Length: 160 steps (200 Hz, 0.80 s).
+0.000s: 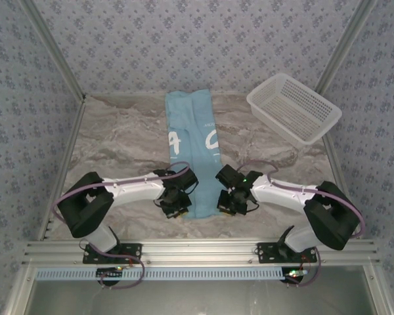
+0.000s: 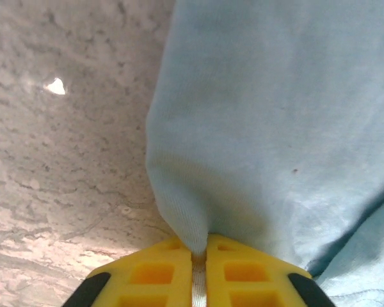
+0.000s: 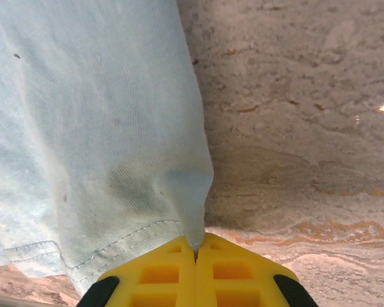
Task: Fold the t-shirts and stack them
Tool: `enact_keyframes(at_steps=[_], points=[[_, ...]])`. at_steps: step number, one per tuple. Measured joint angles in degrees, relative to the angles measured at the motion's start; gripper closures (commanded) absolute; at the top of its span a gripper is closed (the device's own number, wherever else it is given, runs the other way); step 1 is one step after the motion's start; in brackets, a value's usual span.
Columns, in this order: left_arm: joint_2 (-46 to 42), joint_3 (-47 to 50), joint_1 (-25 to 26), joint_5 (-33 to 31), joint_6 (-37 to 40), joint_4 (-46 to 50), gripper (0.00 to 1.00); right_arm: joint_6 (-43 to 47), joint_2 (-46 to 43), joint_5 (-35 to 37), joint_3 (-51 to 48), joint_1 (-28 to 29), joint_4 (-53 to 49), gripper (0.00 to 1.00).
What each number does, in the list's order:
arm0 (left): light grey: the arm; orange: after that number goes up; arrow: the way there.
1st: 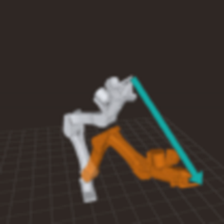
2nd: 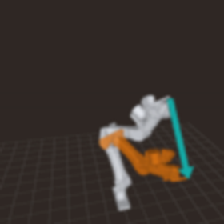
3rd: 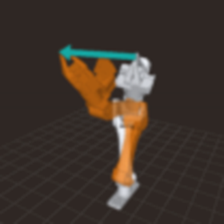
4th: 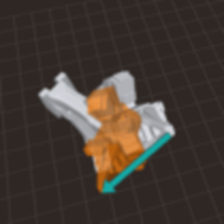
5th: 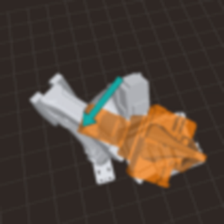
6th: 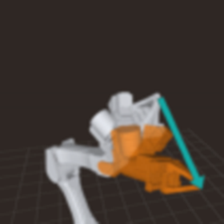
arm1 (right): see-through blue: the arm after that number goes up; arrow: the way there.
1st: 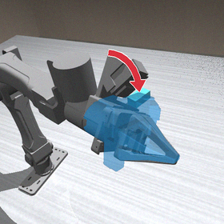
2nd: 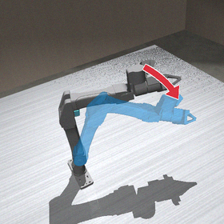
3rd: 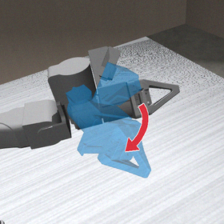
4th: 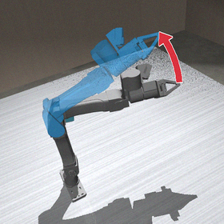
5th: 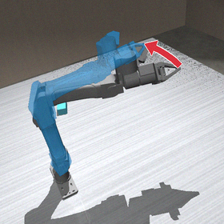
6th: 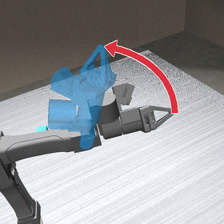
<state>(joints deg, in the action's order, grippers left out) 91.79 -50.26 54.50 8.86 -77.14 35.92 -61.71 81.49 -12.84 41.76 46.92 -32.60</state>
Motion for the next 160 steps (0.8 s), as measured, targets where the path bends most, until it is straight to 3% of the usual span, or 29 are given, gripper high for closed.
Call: enact_keyframes(at_steps=[42,80,116,160], points=[[-4.6,0.9,0.0,-3.4,1.3,2.6,1.0,0.0,-2.2,0.0,-0.3,1.2,0.0,1.0],[-16.1,8.9,0.5,-2.4,1.6,2.4,1.0,-0.8,-4.0,-0.4,-1.2,4.7,-0.4,1.0],[-28.0,17.0,2.6,-0.2,-0.1,1.4,1.0,-4.9,-6.9,-1.1,-1.8,11.5,-0.8,1.0],[-41.7,19.4,4.0,-0.6,-4.3,2.0,1.0,-11.7,-11.3,-1.0,-1.5,16.2,-1.3,1.0]])
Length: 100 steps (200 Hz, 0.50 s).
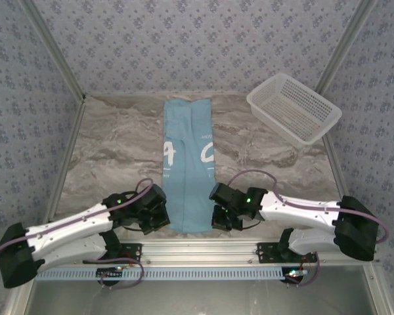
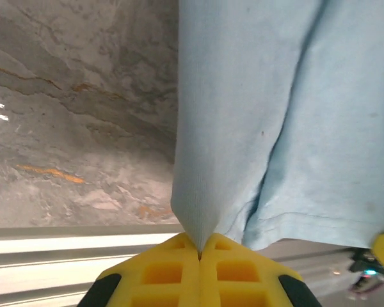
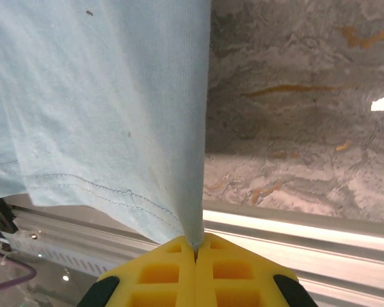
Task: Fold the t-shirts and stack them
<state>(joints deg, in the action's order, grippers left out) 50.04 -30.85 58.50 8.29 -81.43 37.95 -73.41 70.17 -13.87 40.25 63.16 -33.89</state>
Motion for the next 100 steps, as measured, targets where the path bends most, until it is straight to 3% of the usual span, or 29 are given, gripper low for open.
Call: enact_keyframes(at_steps=[39,100], points=[[-1.6,-0.6,-3.0,-0.7,-1.9,-0.9,1.0,-1.4,0.3,0.4,4.2,-3.1,-2.5,1.0],[8.0,-9.0,-17.2,0.8,2.0,-3.4,1.0,3.0,7.9,0.5,15.5,-15.1,-5.0,1.0]])
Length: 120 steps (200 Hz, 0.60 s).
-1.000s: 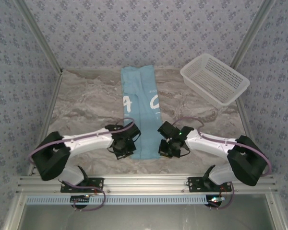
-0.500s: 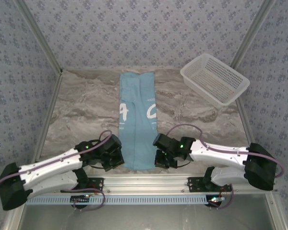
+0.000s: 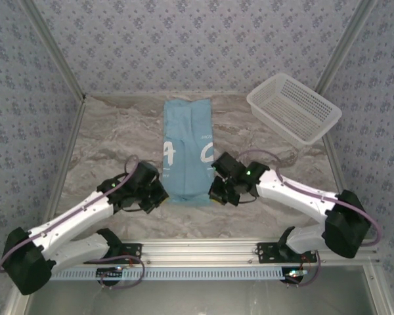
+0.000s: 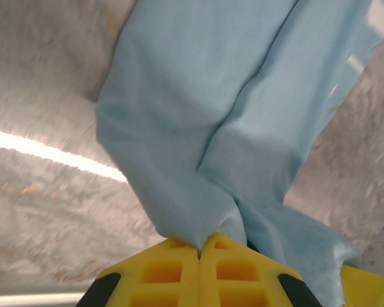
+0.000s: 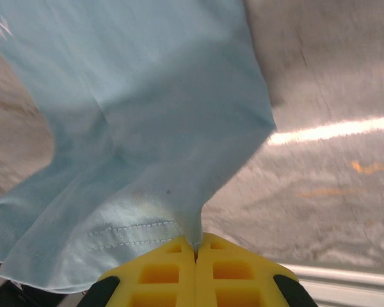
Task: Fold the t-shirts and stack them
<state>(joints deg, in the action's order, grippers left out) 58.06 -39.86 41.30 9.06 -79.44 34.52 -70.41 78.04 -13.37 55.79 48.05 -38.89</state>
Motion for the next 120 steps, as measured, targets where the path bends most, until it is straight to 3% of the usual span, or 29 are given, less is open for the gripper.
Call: enact_keyframes(at_steps=[63,120], points=[[15.6,-12.9,-11.0,3.6,8.4,-3.3,1.0,9.5,15.0,-2.6,17.6,-11.5,-1.6,1.0],[33.3,-21.9,-17.5,7.3,15.5,-7.1,1.0,15.0,30.1,-4.3,29.0,-17.4,-1.6,1.0]])
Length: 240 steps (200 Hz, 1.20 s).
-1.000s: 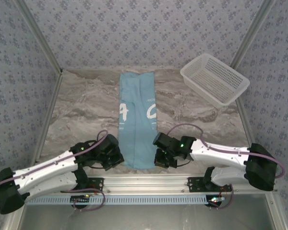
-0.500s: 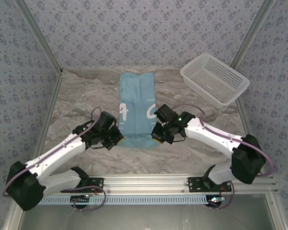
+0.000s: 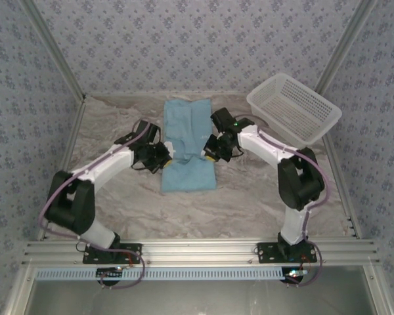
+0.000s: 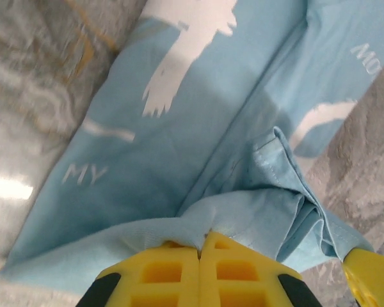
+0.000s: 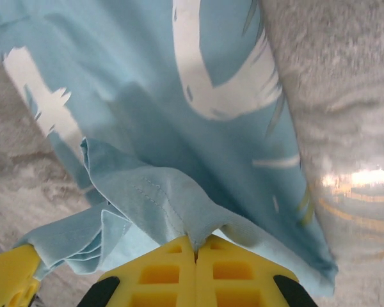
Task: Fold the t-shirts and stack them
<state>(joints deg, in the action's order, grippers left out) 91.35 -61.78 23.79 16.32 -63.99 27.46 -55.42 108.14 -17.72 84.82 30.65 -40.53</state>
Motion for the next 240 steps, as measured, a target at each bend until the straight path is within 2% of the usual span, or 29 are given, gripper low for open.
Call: enact_keyframes(at_steps=[43,51,82,94,106,129,155,179,210,240], points=[[10.7,-6.3,-3.7,1.6,4.6,-0.7,0.99,2.1,9.8,-1.2,7.8,-2.8,-0.4,1.0],[12.0,-7.6,-4.3,2.0,5.2,-0.7,0.95,2.4,11.1,-1.2,9.3,-3.2,-0.5,0.94],[15.0,-12.7,-5.5,2.6,8.5,-0.5,0.54,3.6,13.5,-1.4,13.3,-4.7,-1.3,0.58],[14.9,-13.8,-5.7,2.5,9.1,-0.2,0.46,4.7,13.5,-1.4,14.1,-5.2,-1.4,0.49],[13.9,-13.9,-5.7,1.8,10.2,0.0,0.45,5.7,13.2,-1.1,14.3,-5.6,-1.3,0.45],[7.9,-10.4,-5.7,0.3,11.0,0.6,0.45,7.0,10.0,0.3,11.5,-5.9,-0.9,0.44],[-5.7,0.7,-5.3,-0.2,9.3,0.9,0.48,7.1,-0.9,1.9,-0.6,-4.9,1.9,0.43],[-15.1,12.2,-2.8,1.2,4.6,-0.3,0.49,5.2,-12.1,1.9,-14.4,-0.9,6.8,0.42],[-17.7,23.8,0.0,2.7,-2.2,-2.1,0.49,0.1,-18.2,0.9,-28.3,5.2,14.3,0.41],[-17.2,27.3,-0.5,2.8,-6.3,-6.2,0.48,-4.1,-18.4,0.3,-35.4,5.9,19.6,0.42]])
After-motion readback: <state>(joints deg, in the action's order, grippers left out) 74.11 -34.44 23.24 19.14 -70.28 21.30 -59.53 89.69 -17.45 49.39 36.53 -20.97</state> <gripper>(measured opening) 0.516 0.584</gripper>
